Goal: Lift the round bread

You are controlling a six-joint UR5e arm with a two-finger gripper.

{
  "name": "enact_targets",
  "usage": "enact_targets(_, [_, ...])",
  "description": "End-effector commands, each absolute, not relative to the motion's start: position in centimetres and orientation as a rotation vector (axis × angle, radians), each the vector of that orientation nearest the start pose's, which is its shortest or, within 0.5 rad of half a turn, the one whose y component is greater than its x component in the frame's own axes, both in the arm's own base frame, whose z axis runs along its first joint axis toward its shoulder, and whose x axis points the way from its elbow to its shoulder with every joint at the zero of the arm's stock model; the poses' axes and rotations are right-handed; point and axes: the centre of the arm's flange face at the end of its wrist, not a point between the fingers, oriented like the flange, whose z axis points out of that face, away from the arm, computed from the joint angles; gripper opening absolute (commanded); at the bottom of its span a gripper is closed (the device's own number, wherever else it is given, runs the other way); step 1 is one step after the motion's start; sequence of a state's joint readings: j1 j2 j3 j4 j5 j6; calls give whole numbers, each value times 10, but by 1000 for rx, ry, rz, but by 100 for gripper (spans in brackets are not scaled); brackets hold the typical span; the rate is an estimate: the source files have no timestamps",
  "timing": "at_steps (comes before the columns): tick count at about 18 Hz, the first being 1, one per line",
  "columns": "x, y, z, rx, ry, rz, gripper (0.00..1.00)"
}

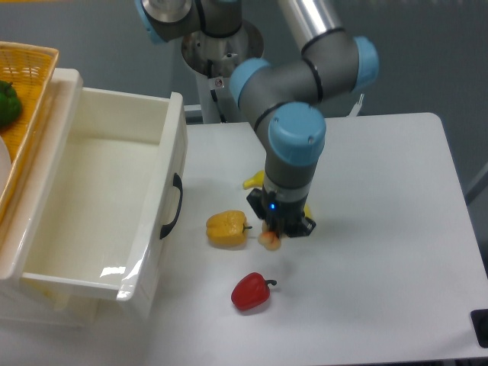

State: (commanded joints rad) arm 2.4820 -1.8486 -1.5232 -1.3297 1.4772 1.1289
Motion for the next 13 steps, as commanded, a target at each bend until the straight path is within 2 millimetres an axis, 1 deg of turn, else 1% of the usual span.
enact_targets(1, [-382, 478, 388, -3042, 349, -76, 20])
enact_targets(4, [-361, 472, 410, -3038, 405, -86, 20])
enact_targets(6, [-351, 473, 411, -3041, 435, -105, 20])
enact_targets(9, [-342, 478, 411, -3040, 458, -112, 20])
enact_targets(11, [-341, 478, 410, -3043, 463, -117, 20])
enact_targets(13, [-339, 476, 402, -3052, 463, -146, 20])
